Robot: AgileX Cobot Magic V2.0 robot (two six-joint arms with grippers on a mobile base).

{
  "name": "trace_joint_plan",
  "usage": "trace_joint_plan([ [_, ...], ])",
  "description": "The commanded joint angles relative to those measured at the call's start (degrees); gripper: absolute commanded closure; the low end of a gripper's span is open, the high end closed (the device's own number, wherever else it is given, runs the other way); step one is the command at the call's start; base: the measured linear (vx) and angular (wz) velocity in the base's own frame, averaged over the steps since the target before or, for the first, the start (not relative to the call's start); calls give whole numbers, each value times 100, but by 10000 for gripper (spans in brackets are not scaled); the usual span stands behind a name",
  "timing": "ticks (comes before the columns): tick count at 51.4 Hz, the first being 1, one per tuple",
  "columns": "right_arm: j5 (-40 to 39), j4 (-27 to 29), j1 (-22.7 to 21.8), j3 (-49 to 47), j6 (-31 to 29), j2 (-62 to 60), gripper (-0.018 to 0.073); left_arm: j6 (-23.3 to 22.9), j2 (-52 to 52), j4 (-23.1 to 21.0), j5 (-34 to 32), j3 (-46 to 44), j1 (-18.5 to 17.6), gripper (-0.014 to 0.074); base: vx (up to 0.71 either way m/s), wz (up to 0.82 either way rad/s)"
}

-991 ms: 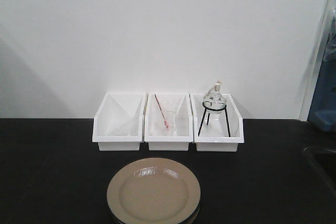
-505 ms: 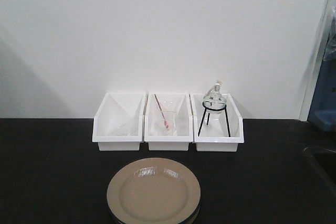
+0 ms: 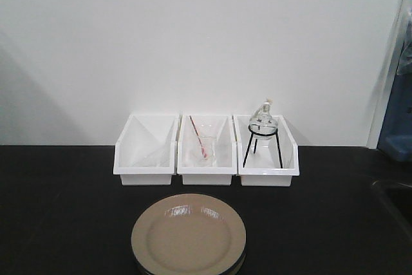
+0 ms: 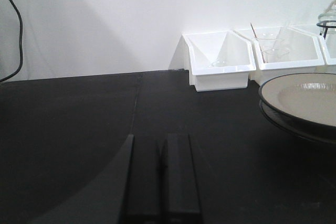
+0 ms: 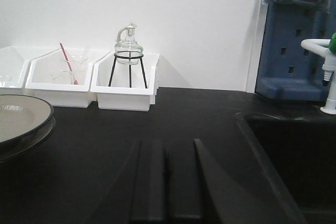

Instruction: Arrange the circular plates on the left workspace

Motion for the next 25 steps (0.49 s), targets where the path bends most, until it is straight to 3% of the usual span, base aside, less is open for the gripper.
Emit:
trace_joint_plan([
  [1,-420,-91,4,116,0,-83,564,-15,-80,-10,-469,114,-19,596,0,0],
  [25,-420,-91,4,116,0,-83,564,-15,-80,-10,-469,114,-19,596,0,0],
])
